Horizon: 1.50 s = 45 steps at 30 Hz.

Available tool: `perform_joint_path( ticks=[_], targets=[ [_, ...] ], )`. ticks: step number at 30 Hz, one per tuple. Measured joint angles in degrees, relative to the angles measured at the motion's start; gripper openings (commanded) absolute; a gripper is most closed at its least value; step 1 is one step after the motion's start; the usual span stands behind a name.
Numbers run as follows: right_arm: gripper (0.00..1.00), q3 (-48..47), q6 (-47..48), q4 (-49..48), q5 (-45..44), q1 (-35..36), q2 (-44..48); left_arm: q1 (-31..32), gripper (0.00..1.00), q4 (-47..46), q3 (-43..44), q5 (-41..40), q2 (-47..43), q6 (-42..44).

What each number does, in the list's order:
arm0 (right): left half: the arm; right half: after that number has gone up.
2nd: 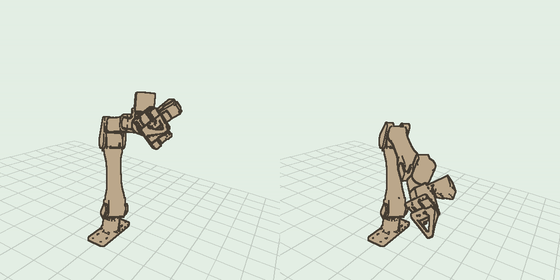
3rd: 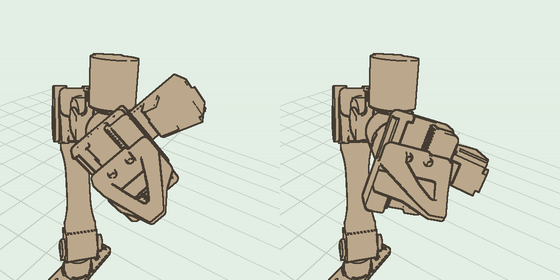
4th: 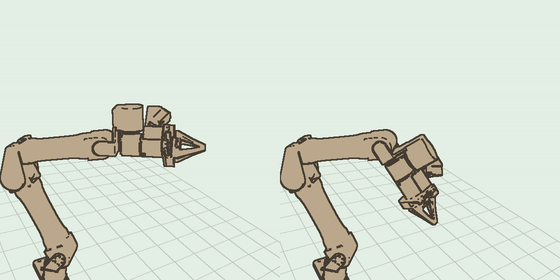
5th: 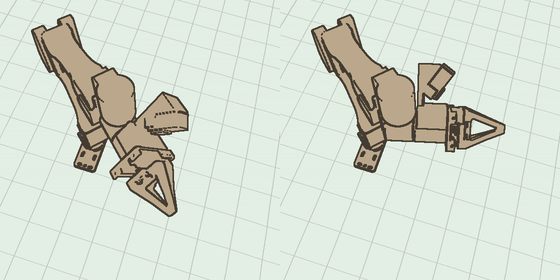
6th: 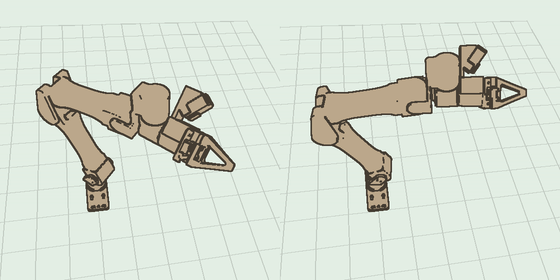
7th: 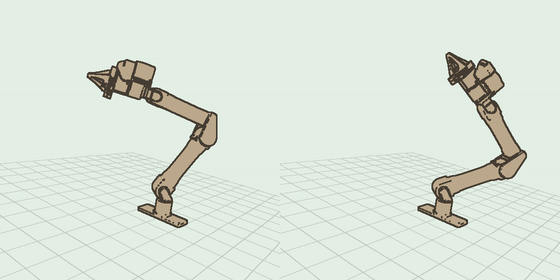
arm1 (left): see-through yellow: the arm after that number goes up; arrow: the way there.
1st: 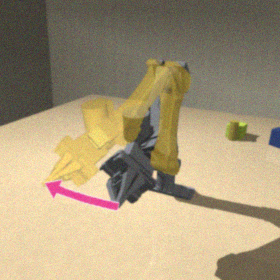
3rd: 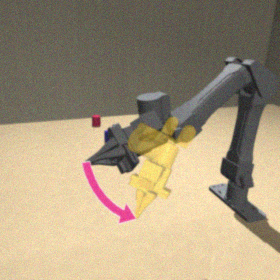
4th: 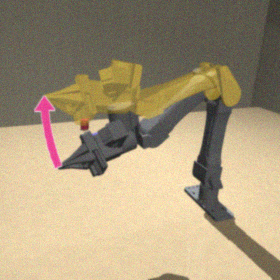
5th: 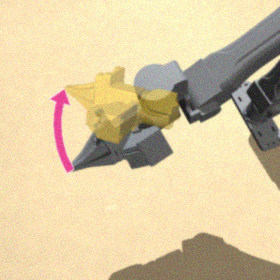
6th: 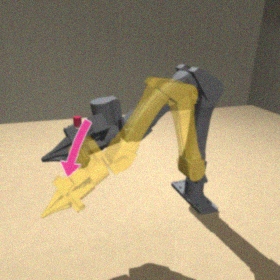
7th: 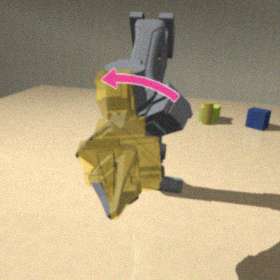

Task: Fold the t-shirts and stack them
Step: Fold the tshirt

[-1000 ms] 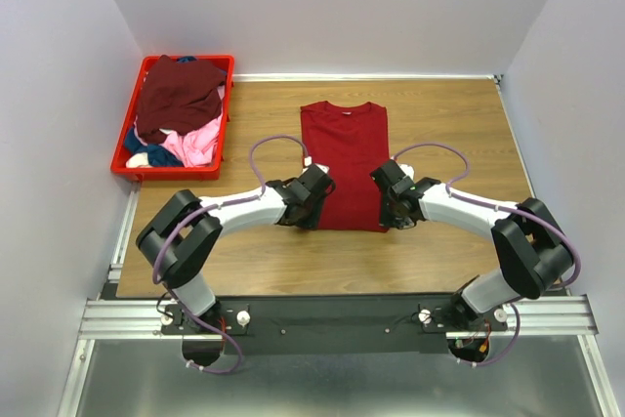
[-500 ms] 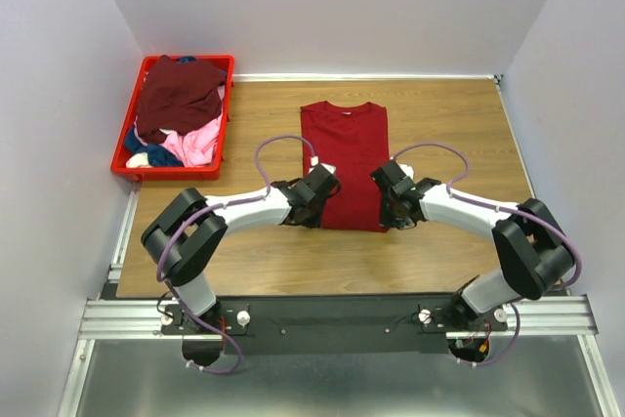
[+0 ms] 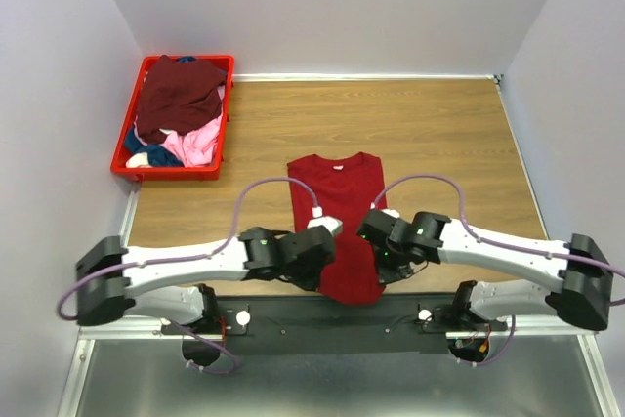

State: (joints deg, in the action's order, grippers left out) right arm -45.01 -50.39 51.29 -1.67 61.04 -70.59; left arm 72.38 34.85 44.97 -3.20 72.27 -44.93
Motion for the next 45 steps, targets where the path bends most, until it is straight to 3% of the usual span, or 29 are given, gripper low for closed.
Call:
perform_joint_path(
  ticks=[3,6,10,15,27,45],
  targets=[
    [0.01,-4.90,-3.41,7.08,-1.88,1.51,2.78,-0.24,0.00,2.14,1.20,0.92,-7.91,-3.02],
    [0.01,-16.37,-3.48,13.11,-8.44,-0.46,2.73,-8.20,0.00,2.43,4.92,0.79,-11.32,-1.68],
    [0.01,-28.59,0.17,15.06,-16.04,-7.34,-0.09,-20.11,0.00,1.16,8.83,-0.70,-9.60,3.74],
    [0.01,-37.77,8.76,14.36,-22.77,-13.84,-7.58,-26.53,0.00,-0.90,15.32,-1.31,-4.07,10.32],
    [0.01,-40.28,21.88,4.02,-20.11,-24.02,-18.84,-36.41,0.00,-8.70,12.81,2.38,0.31,17.59],
    [0.02,-43.98,30.27,-9.81,-12.15,-31.87,-38.42,-45.07,0.02,-19.85,12.74,6.75,15.87,21.90]
  ],
)
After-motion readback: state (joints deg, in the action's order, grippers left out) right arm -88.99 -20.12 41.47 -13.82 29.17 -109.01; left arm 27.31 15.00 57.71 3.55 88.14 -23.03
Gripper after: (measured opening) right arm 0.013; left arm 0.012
